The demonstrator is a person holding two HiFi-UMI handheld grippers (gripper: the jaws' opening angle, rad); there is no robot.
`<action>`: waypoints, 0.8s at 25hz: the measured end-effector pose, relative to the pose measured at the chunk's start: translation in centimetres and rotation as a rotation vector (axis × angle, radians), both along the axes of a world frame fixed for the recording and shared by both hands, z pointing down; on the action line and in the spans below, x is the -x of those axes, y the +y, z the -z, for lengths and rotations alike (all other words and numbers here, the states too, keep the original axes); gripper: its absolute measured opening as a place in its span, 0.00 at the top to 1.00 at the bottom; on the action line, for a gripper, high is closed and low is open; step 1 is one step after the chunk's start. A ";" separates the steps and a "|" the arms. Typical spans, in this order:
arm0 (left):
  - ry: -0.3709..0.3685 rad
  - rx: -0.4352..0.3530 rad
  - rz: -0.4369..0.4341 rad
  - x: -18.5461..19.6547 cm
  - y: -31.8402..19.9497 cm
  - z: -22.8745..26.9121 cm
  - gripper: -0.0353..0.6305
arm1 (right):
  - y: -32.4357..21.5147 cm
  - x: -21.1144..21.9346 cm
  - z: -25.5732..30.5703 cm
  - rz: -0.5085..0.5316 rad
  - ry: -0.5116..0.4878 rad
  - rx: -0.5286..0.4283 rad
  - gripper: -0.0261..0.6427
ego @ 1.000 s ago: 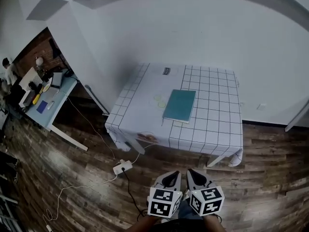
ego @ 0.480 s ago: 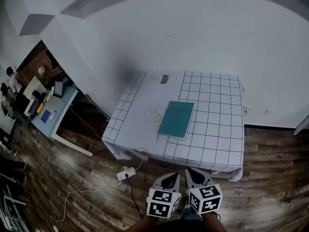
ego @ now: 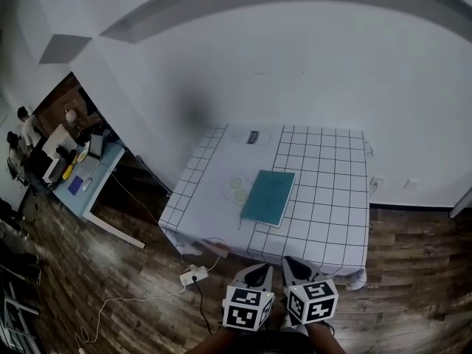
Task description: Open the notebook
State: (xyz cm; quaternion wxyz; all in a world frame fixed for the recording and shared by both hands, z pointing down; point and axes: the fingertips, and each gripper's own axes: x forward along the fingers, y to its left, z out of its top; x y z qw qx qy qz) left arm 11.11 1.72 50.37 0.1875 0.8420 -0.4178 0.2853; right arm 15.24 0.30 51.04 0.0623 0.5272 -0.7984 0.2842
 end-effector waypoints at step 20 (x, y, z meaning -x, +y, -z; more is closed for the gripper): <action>0.054 0.025 -0.185 0.4 -7.9 -1.1 0.93 | -6.1 0.3 -1.6 -0.179 0.070 0.067 0.94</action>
